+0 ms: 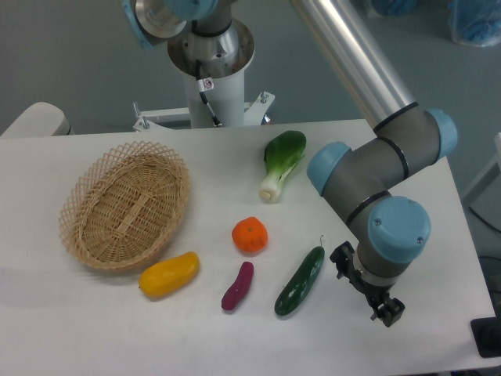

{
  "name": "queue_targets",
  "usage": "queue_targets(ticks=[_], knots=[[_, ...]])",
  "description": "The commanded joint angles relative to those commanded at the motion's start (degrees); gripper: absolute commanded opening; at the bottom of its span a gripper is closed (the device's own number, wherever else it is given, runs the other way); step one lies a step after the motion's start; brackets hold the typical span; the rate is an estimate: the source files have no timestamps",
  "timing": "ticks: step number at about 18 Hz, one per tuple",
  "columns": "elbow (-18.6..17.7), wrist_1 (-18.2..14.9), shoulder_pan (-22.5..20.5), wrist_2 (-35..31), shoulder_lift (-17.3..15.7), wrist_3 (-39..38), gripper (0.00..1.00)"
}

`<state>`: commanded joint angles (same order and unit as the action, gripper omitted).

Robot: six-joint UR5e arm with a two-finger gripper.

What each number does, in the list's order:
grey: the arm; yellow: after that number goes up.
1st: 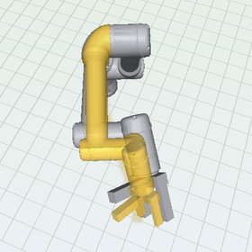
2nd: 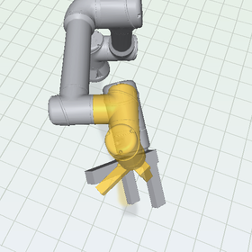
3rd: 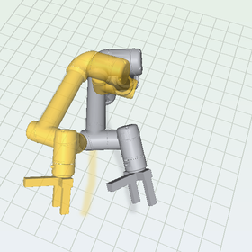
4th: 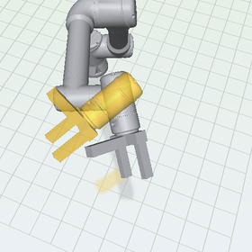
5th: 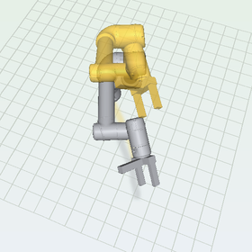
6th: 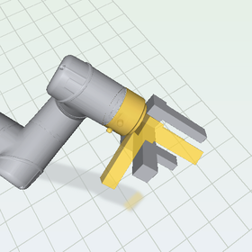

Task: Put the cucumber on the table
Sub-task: 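Lift the open gripper up and away from the cucumber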

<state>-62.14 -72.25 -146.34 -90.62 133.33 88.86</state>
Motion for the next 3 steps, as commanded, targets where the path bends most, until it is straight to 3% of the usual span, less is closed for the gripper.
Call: queue_targets(ticks=[3], knots=[[-0.26, 0.17, 0.09, 0.0, 0.0, 0.0, 1.0]])
